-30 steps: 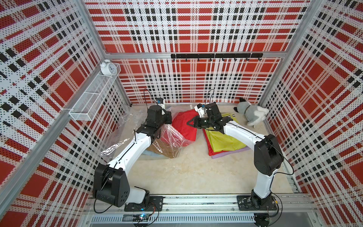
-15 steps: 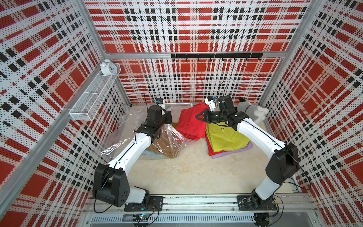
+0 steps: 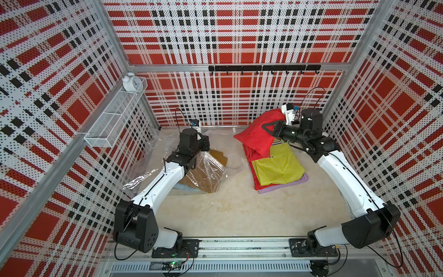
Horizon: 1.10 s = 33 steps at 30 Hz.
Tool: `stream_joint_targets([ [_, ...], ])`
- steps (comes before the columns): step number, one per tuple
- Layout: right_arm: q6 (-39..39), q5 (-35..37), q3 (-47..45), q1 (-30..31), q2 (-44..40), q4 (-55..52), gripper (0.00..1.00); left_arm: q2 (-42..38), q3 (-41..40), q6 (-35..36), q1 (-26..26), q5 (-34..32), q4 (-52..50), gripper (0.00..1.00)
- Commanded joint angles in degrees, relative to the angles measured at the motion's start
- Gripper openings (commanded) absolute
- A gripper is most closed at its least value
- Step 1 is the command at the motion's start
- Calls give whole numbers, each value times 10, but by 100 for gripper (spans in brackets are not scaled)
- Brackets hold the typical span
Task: Take the trousers out of the vacuum bag
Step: Place the trousers at the center of the board.
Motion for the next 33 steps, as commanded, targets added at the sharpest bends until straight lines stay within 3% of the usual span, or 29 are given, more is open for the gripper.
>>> stream_joint_targets([
  [1, 12, 1, 2, -16, -29, 72, 0, -4, 4, 1, 5, -9, 27, 0],
  [10, 42, 43, 1, -37, 1, 121, 0, -4, 5, 2, 6, -10, 25, 0],
  [26, 155, 221, -69, -36, 56, 280, 0, -5, 5, 2, 9, -10, 25, 0],
  [33, 163, 246, -36, -14, 92, 290, 0, -4, 6, 2, 11, -11, 25, 0],
])
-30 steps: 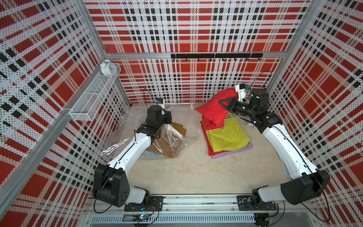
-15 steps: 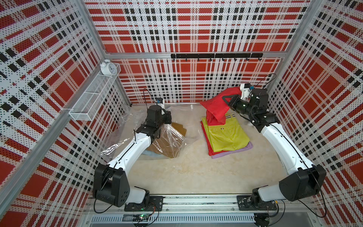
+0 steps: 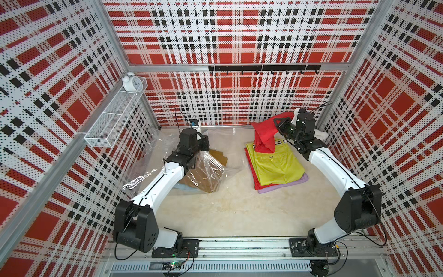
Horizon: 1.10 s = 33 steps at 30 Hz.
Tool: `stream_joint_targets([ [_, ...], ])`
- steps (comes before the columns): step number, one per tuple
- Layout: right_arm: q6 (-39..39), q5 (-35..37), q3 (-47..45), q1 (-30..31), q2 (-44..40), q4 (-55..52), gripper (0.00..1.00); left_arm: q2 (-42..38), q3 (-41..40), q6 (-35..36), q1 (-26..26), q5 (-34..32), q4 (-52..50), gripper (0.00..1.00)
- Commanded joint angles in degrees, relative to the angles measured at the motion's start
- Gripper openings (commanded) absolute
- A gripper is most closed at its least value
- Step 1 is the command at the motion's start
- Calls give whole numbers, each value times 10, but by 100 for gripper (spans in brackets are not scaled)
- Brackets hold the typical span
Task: Take the trousers out of the vacuum bag
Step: Place the trousers at the center of the board.
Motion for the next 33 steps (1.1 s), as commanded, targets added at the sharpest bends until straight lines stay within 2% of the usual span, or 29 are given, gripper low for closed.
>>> stream_joint_targets([
  [1, 7, 29, 46, 17, 0, 96, 0, -4, 6, 2, 7, -9, 25, 0],
  [16, 35, 70, 100, 62, 41, 121, 0, -5, 5, 0, 8, -4, 25, 0],
  [28, 63, 97, 60, 106, 73, 150, 0, -5, 4, -1, 8, -4, 25, 0],
  [33, 66, 115, 23, 109, 60, 157, 0, -8, 3, 0, 8, -9, 25, 0],
])
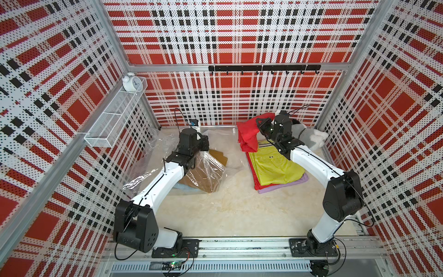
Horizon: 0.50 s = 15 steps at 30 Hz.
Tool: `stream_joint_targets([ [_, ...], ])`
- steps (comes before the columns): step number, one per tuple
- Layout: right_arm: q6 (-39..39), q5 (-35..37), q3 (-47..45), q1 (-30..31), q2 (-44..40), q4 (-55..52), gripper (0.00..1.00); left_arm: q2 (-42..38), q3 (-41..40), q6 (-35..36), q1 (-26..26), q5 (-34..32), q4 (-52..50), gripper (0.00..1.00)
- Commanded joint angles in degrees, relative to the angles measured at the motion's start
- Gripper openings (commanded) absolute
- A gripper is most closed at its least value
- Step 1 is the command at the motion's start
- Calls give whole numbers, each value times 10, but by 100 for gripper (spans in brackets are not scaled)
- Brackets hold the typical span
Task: Take the trousers out of the vacuum bag
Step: Place the trousers at the center of the board.
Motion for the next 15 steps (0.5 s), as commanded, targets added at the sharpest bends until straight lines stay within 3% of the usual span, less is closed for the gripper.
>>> stream_joint_targets([
  [1, -4, 28, -11, 2, -28, 77, 0, -7, 3, 0, 7, -8, 25, 0],
  [15, -127, 117, -50, -6, -107, 17, 0, -9, 4, 2, 7, -8, 25, 0],
])
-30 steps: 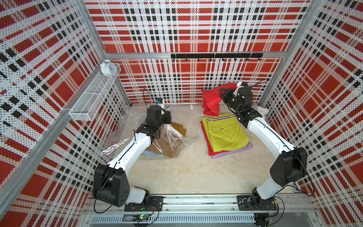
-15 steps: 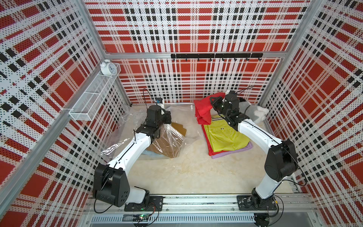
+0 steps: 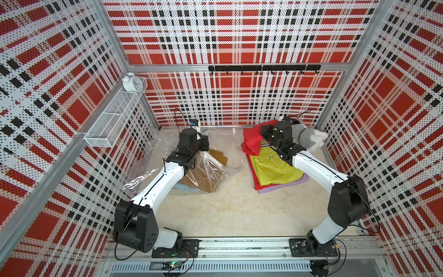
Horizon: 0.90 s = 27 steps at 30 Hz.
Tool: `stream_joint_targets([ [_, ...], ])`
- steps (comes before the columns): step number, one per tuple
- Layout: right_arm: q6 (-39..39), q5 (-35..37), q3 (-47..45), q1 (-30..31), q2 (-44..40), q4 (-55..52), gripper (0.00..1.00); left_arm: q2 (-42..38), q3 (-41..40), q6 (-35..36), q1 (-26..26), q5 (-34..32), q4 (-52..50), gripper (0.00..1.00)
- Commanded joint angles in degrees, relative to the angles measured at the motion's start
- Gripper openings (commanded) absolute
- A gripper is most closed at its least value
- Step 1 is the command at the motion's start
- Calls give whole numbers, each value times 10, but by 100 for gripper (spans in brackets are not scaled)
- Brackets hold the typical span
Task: Take the trousers out of the vacuum bag
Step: Place the trousers at the center of the board.
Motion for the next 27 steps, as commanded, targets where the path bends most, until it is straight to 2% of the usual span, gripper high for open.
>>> stream_joint_targets([
  [1, -56, 40, 11, -6, -53, 41, 0, -9, 3, 2, 7, -8, 25, 0],
  [9, -90, 46, -14, -10, -87, 14, 0, -9, 2, 3, 7, -9, 23, 0],
  [16, -86, 69, -88, -10, -148, -1, 0, -6, 4, 4, 7, -8, 23, 0],
  [27, -85, 116, -176, -10, -229, -53, 21, -4, 4, 4, 6, -8, 22, 0],
])
